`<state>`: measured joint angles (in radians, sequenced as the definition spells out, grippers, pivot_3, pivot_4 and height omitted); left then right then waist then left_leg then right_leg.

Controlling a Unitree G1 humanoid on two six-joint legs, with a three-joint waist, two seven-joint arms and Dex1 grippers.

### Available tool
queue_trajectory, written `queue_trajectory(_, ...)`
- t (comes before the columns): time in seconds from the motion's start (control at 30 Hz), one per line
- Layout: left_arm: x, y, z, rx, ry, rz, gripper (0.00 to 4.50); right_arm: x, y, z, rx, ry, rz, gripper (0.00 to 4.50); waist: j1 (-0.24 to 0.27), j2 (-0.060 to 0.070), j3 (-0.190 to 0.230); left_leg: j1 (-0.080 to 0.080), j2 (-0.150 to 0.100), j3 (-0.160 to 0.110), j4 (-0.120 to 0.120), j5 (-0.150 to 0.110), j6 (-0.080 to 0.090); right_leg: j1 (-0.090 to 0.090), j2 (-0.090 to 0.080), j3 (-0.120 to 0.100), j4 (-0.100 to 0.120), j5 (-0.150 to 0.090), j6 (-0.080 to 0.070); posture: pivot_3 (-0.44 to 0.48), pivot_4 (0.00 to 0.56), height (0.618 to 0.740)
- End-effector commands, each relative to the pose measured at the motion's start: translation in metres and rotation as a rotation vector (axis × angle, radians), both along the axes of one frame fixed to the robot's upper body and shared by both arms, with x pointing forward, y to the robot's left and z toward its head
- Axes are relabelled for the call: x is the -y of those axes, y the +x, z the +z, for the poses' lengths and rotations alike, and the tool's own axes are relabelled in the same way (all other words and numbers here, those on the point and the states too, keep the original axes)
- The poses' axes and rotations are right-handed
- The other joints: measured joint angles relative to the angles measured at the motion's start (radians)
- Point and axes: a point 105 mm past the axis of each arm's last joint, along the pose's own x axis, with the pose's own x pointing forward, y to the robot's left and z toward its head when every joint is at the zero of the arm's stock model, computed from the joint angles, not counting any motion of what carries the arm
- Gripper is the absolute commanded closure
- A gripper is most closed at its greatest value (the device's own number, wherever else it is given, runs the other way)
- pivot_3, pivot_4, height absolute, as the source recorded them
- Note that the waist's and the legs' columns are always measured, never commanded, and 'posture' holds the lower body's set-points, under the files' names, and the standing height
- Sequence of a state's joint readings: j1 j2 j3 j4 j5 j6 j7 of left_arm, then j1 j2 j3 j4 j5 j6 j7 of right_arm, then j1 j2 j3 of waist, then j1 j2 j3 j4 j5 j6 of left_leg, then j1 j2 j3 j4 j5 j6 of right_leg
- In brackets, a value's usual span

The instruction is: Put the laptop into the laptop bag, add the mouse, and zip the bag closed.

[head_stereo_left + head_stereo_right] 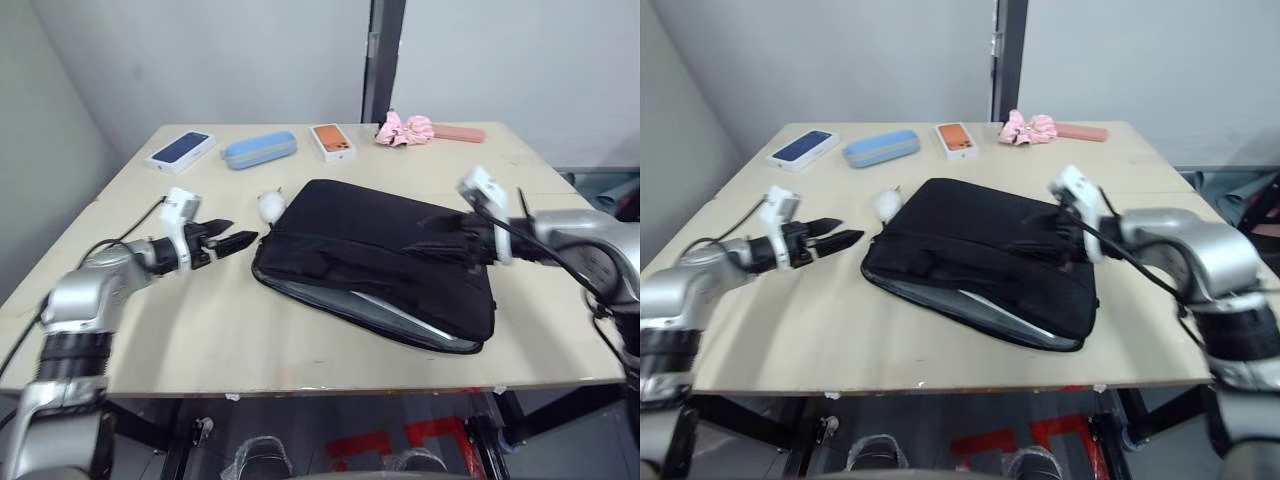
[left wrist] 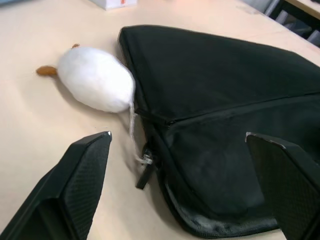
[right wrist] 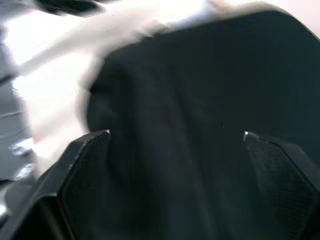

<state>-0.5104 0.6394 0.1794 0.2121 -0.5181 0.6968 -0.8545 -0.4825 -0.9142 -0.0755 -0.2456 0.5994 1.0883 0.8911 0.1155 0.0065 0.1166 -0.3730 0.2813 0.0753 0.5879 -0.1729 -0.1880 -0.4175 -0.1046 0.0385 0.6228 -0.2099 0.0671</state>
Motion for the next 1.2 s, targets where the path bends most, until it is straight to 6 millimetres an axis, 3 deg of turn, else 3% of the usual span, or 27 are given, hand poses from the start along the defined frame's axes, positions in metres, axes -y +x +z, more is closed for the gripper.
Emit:
queue_trajectory(0.03, 0.008, 0.016, -0.008, 0.006, 0.022, -0.016, 0.00, 0.043, -0.007, -0.012, -0.065, -0.017, -0.184, 0.01, 0.001, 0.000, 0.000, -0.001, 0.000, 0.000, 0.000, 0.000, 0.000, 0.000, 0.000, 0.000, -0.002, 0.000, 0.000, 0.000, 0.150, 0.740)
queue_trajectory(0.17, 0.017, 0.028, -0.027, -0.027, 0.051, -0.035, 0.00, 0.072, -0.022, -0.031, -0.153, 0.038, -0.312, 0.01, -0.011, 0.000, 0.000, 0.000, 0.000, 0.000, -0.001, 0.000, 0.000, -0.001, 0.000, 0.001, -0.002, 0.000, 0.000, 0.000, 0.150, 0.740)
queue_trajectory(0.3, 0.029, 0.031, -0.038, -0.070, 0.043, -0.091, 0.00, 0.068, -0.037, -0.049, -0.289, 0.189, -0.366, 0.01, -0.016, 0.000, 0.000, 0.001, 0.000, 0.001, -0.001, 0.000, 0.001, 0.000, 0.000, 0.001, -0.002, 0.000, 0.000, 0.000, 0.150, 0.740)
queue_trajectory(0.4, 0.031, 0.033, -0.045, -0.081, 0.073, -0.106, 0.00, 0.075, -0.041, -0.069, -0.308, 0.103, -0.412, 0.01, -0.010, 0.000, 0.000, 0.004, 0.000, 0.001, -0.001, 0.000, 0.001, 0.003, 0.000, 0.002, -0.002, 0.000, 0.000, 0.000, 0.150, 0.740)
queue_trajectory(0.57, 0.035, 0.032, -0.051, -0.098, 0.071, -0.137, 0.00, 0.063, -0.045, -0.070, -0.376, 0.225, -0.404, 0.01, -0.008, 0.001, -0.001, 0.006, -0.001, 0.001, -0.001, 0.000, 0.001, 0.006, -0.001, 0.002, -0.003, 0.000, 0.000, 0.000, 0.150, 0.740)
queue_trajectory(0.67, 0.038, 0.029, -0.053, -0.100, 0.079, -0.152, 0.83, 0.061, -0.043, -0.067, -0.367, 0.270, -0.418, 0.83, -0.006, 0.001, -0.001, 0.006, -0.001, 0.001, -0.002, 0.000, 0.000, 0.006, -0.001, 0.002, -0.004, 0.000, 0.000, 0.000, 0.150, 0.740)
queue_trajectory(1.0, 0.031, 0.023, -0.054, -0.104, 0.068, -0.142, 4.27, 0.062, -0.034, -0.066, -0.353, 0.289, -0.435, 4.25, -0.007, 0.002, -0.001, 0.006, -0.001, 0.001, -0.004, -0.001, 0.000, 0.007, -0.002, 0.001, -0.007, 0.000, 0.000, 0.000, 0.150, 0.740)
queue_trajectory(1.03, 0.029, 0.021, -0.053, -0.102, 0.068, -0.138, 4.47, 0.061, -0.033, -0.065, -0.350, 0.291, -0.433, 4.47, -0.008, 0.002, -0.001, 0.006, -0.001, 0.001, -0.004, -0.001, 0.000, 0.007, -0.002, 0.001, -0.007, 0.000, 0.000, 0.000, 0.150, 0.740)
queue_trajectory(1.2, 0.019, -0.002, -0.040, -0.063, 0.048, -0.137, 4.47, 0.058, -0.013, -0.053, -0.285, 0.304, -0.420, 4.47, -0.023, 0.002, -0.002, 0.006, -0.001, 0.002, -0.009, -0.001, -0.001, 0.007, -0.001, 0.000, -0.011, 0.000, 0.000, 0.000, 0.150, 0.740)
